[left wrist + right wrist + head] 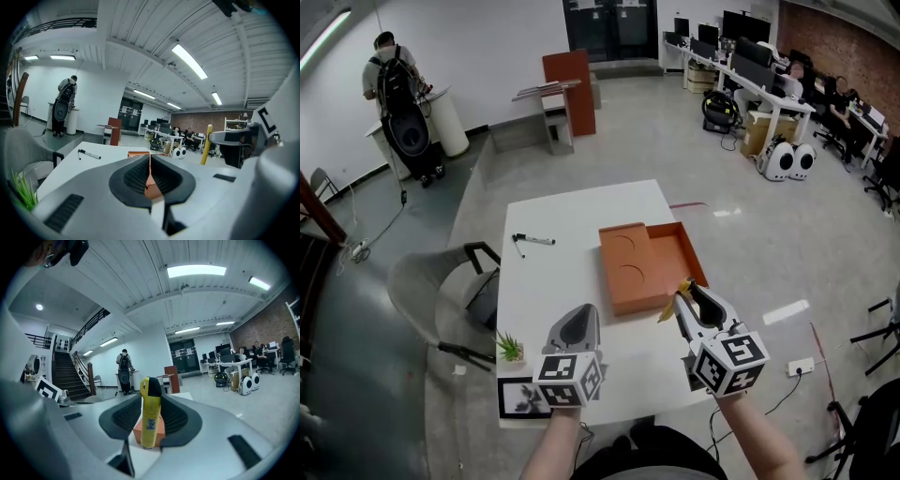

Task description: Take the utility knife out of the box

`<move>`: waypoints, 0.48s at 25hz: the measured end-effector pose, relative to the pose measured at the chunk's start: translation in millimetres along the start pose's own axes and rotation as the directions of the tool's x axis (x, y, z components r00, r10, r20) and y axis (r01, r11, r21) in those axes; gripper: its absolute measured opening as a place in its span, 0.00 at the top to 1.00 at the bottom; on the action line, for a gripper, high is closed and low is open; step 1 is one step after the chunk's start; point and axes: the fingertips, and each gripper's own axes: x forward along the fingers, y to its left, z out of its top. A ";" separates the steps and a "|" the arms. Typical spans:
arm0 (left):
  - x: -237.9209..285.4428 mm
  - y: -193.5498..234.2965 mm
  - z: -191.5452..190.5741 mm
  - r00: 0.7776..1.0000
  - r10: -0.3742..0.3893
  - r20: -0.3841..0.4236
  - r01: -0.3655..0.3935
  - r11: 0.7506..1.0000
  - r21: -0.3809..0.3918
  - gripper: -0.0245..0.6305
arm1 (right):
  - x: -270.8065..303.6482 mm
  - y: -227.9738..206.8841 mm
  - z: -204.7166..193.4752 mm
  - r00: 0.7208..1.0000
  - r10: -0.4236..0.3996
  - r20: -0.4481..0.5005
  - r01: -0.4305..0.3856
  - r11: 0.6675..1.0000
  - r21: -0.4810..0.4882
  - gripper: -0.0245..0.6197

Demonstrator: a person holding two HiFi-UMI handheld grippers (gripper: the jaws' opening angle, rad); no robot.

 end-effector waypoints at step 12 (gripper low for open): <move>0.6 3.8 0.8 1.000 0.007 -0.010 -0.007 1.000 -0.005 0.94 | 3.1 5.2 0.7 1.000 0.008 -0.010 -0.008 1.000 0.003 0.76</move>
